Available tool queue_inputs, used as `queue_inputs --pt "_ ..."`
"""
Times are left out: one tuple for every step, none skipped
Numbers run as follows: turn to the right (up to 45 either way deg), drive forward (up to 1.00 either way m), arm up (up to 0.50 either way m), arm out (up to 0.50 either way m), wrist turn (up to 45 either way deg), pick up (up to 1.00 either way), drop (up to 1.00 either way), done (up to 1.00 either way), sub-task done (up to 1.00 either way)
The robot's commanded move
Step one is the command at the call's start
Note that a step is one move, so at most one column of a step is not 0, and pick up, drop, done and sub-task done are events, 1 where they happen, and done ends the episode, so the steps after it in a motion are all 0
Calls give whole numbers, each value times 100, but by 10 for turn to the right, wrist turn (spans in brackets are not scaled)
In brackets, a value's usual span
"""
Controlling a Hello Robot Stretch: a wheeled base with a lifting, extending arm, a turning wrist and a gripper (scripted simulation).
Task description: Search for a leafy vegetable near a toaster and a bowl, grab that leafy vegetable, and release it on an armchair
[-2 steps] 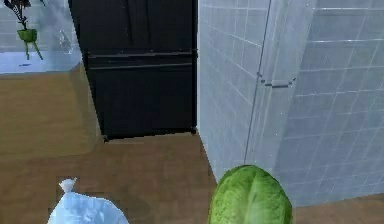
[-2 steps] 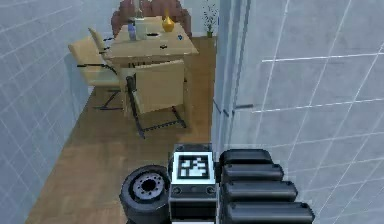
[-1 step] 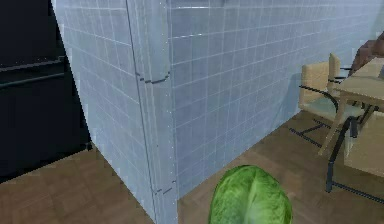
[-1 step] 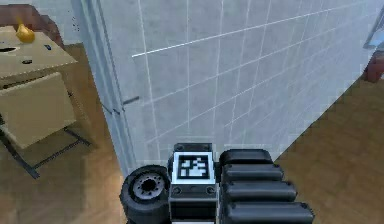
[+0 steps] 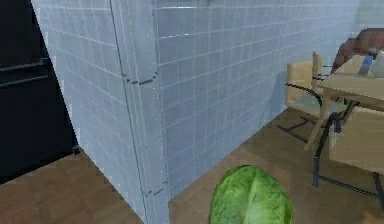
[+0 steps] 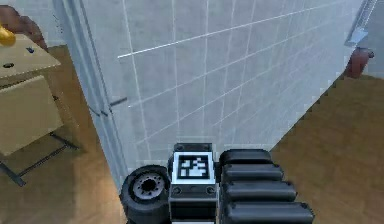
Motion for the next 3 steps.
queue_inputs --pt "0 45 0 0 0 0 0 0 0" --pt "420 0 0 0 0 0 0 0 0" --pt "0 45 0 0 0 0 0 0 0"
